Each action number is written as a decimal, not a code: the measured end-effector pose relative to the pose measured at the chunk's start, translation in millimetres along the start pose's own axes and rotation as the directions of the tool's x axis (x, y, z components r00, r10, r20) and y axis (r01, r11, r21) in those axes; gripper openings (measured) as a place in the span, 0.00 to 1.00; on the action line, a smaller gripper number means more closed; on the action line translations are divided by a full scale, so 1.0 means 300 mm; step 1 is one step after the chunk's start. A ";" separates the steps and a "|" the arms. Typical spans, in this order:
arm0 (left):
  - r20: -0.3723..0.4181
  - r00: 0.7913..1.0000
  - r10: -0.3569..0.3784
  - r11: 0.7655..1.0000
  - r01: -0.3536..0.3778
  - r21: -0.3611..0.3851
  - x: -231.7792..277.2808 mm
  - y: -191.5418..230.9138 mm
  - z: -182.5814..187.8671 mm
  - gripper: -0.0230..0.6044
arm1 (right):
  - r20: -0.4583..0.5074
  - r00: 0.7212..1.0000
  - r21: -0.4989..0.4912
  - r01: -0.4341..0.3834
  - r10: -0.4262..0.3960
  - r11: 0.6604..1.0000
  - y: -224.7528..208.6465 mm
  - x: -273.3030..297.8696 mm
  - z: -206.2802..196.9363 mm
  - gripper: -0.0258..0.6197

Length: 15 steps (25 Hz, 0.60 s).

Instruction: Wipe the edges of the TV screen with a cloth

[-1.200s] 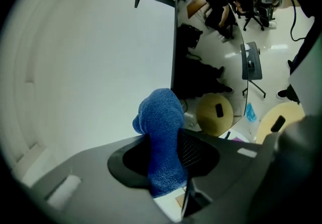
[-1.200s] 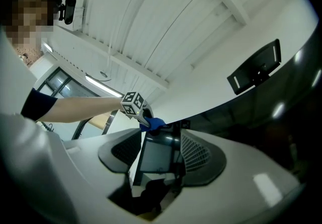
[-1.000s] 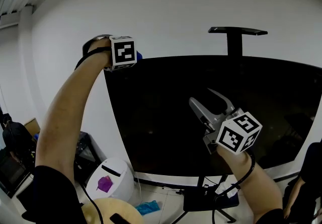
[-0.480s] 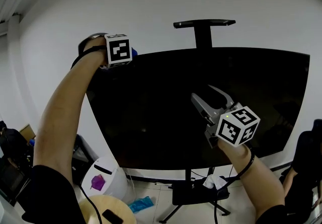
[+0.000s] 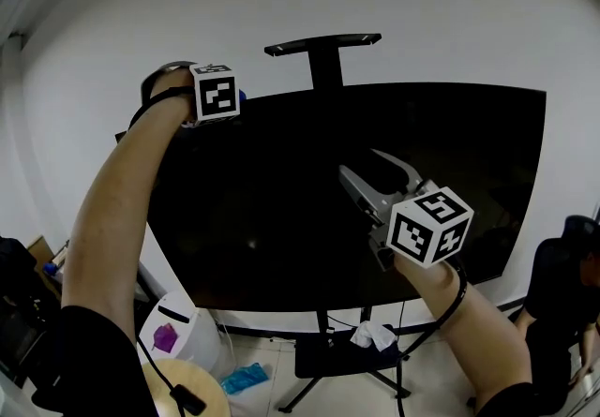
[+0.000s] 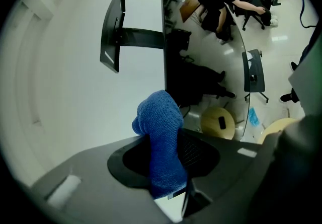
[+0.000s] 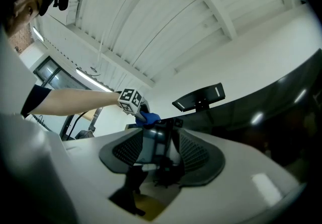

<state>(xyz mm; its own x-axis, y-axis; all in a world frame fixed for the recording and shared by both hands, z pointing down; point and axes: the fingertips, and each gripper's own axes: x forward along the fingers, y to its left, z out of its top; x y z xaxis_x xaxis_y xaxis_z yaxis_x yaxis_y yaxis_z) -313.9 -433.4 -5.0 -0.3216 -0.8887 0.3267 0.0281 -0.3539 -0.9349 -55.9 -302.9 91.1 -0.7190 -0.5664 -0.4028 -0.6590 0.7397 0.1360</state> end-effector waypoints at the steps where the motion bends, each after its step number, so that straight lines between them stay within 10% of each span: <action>1: 0.001 1.000 0.009 1.000 -0.009 0.001 -0.005 0.009 0.032 0.24 | -0.004 1.000 -0.005 0.000 0.000 1.000 -0.012 -0.017 0.010 0.41; 15: 0.015 0.999 0.038 0.996 -0.039 0.082 -0.078 0.018 0.359 0.24 | 0.007 1.000 -0.073 0.003 -0.002 0.997 -0.101 -0.177 0.119 0.41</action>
<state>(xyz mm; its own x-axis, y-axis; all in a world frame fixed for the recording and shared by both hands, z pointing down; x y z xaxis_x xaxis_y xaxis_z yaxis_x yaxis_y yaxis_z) -204.3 -445.7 -2.9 -0.3060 -0.9059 0.2927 0.1180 -0.3411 -0.9326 10.1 -282.2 76.1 -0.7159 -0.5657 -0.4093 -0.6755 0.7096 0.2007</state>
